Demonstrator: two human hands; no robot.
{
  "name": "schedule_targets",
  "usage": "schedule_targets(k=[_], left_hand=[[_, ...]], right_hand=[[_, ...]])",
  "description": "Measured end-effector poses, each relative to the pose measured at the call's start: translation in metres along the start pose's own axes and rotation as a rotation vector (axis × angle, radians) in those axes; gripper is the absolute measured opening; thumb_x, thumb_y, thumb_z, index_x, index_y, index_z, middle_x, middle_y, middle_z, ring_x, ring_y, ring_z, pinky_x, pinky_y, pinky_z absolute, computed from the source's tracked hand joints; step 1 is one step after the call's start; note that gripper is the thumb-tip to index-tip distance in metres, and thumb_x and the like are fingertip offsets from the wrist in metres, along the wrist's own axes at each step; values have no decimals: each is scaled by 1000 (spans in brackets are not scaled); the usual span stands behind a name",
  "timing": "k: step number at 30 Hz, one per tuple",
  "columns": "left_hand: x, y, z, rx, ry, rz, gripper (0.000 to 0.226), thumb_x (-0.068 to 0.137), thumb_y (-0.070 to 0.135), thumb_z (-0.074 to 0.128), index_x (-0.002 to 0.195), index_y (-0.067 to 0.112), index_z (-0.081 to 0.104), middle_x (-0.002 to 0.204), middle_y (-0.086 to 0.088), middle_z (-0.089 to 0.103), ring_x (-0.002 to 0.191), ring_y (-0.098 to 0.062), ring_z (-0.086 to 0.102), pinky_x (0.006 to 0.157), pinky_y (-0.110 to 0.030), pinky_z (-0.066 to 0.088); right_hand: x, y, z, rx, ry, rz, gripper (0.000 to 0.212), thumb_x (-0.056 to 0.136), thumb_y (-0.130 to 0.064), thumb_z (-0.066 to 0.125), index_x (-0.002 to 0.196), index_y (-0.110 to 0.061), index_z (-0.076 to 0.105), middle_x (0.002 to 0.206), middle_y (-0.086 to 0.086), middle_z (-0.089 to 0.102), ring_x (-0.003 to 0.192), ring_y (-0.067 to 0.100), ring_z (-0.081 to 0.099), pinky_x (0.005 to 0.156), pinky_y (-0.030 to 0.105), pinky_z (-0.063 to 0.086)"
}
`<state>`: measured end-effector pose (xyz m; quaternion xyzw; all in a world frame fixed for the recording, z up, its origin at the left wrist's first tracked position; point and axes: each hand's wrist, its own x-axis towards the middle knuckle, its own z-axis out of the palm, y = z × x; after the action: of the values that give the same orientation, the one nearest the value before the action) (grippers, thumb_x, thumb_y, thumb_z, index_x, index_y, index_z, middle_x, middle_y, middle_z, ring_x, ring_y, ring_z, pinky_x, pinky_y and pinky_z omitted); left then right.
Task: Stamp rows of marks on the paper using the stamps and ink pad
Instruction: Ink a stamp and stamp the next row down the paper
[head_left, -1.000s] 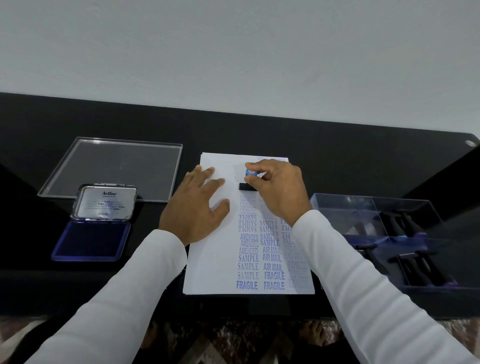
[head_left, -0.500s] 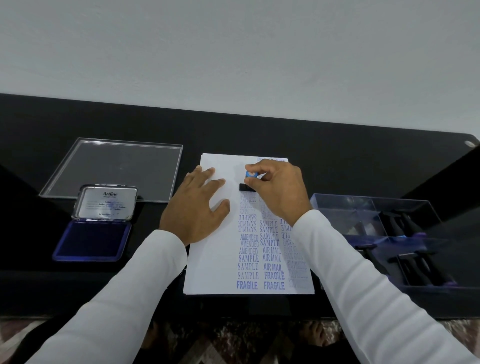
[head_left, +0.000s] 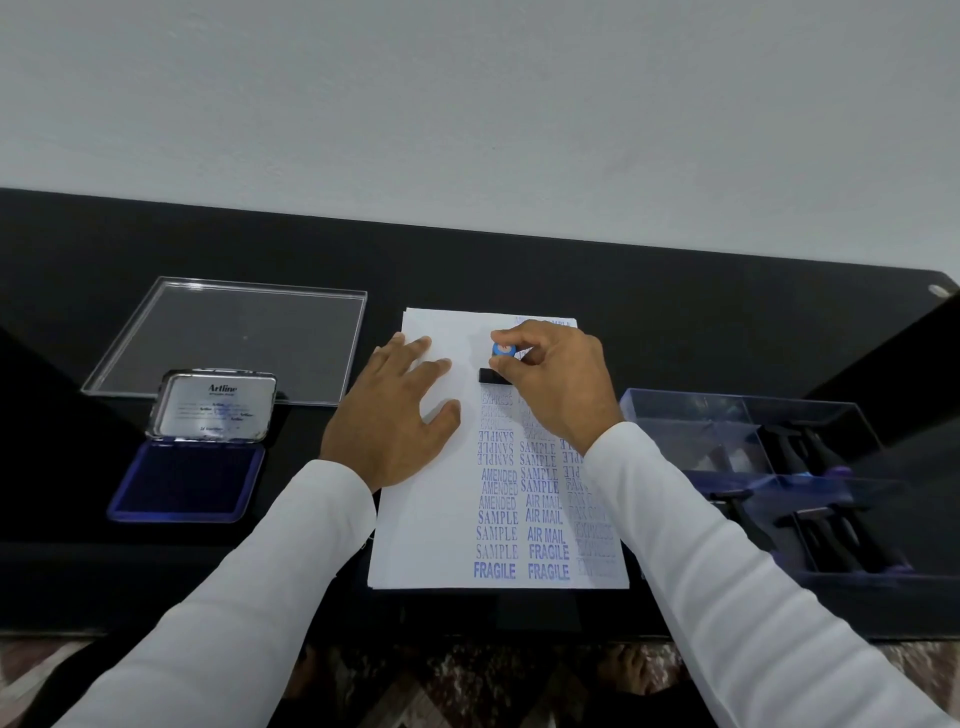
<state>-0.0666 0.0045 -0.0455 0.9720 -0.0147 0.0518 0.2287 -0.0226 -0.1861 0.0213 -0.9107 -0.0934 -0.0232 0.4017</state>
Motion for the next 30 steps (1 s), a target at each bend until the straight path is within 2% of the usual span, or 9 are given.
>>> schedule_targets(k=[10, 14, 24, 26, 30], left_hand=[[0, 1, -1, -2, -11, -9, 67, 88, 69, 38, 146, 36, 46, 164, 9, 27, 154, -22, 15, 120, -48, 21], [0, 2, -2, 0, -5, -5, 60, 93, 64, 46, 146, 35, 47, 164, 9, 27, 154, -22, 15, 119, -48, 22], [-1, 4, -5, -7, -11, -13, 57, 95, 60, 50, 146, 35, 46, 164, 9, 25, 154, -22, 14, 119, -49, 22], [-1, 5, -6, -8, -18, -13, 58, 95, 61, 49, 147, 36, 45, 164, 10, 24, 154, -22, 13, 120, -49, 21], [-3, 6, -6, -17, -13, -6, 57, 96, 59, 49, 147, 35, 45, 164, 9, 25, 155, -21, 12, 120, -47, 20]], right_hand=[[1, -1, -1, -6, -9, 11, 32, 90, -28, 71, 121, -23, 71, 124, -4, 68, 94, 11, 66, 98, 33, 53], [0, 1, -1, -4, -3, -3, 31, 90, -28, 71, 121, -23, 72, 123, -5, 69, 92, 10, 66, 96, 34, 55], [0, 2, -1, 21, 6, 28, 30, 89, -29, 72, 119, -25, 72, 122, -6, 69, 87, 7, 65, 93, 24, 53], [-1, 3, -4, 71, 50, 47, 28, 88, -28, 73, 116, -25, 74, 118, -6, 71, 84, 6, 66, 91, 22, 54], [-2, 4, -11, 196, 211, 77, 20, 89, -25, 73, 109, -25, 75, 104, -7, 73, 82, 9, 70, 79, 35, 62]])
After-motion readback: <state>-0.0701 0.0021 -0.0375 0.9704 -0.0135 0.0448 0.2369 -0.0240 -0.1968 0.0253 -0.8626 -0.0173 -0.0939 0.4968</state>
